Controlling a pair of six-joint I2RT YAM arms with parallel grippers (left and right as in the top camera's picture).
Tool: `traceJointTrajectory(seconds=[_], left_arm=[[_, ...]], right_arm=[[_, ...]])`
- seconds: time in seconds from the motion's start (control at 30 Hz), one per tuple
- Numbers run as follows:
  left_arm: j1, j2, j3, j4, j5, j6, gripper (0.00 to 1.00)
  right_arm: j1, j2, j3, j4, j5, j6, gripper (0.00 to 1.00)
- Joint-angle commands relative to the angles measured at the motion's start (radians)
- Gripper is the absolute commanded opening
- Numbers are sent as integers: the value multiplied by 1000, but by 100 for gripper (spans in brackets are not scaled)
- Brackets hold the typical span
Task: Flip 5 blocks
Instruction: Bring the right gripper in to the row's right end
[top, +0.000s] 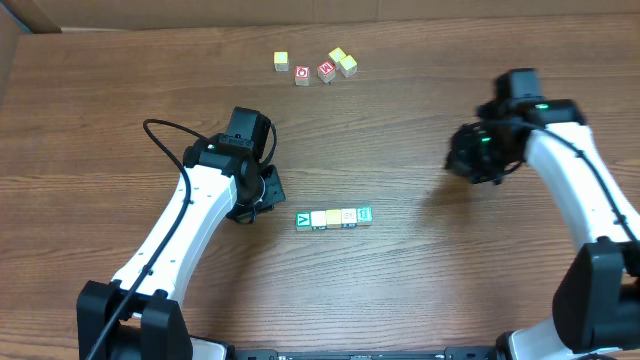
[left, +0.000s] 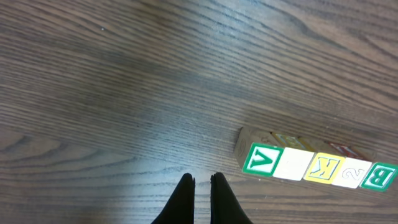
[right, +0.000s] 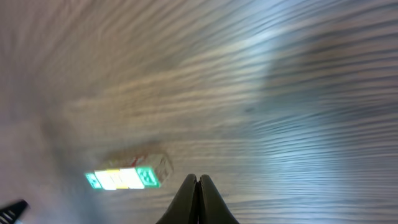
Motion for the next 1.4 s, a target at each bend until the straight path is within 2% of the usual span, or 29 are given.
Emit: traceJointTrajectory(seconds=[0.0, 0.13, 0.4, 0.7, 1.13, 1.37], left_arm=[[-10, -9, -7, -5, 11, 20, 4], [-11, -5, -7, -5, 12, 19, 4], [-37, 36, -23, -5, 24, -11, 4], [-47, 60, -24, 37, 19, -24, 4], [-53, 109, -50, 70, 9, -64, 4], [-53, 113, -52, 101, 19, -70, 4]], right_arm=[[96, -5, -41, 23, 70, 15, 4], [198, -5, -70, 53, 195, 139, 4], [299, -5, -131, 192, 224, 274, 4], [316, -5, -204, 283, 267, 379, 4], [316, -4, -303, 406, 267, 403, 4], [317, -4, -308, 412, 266, 403, 4]])
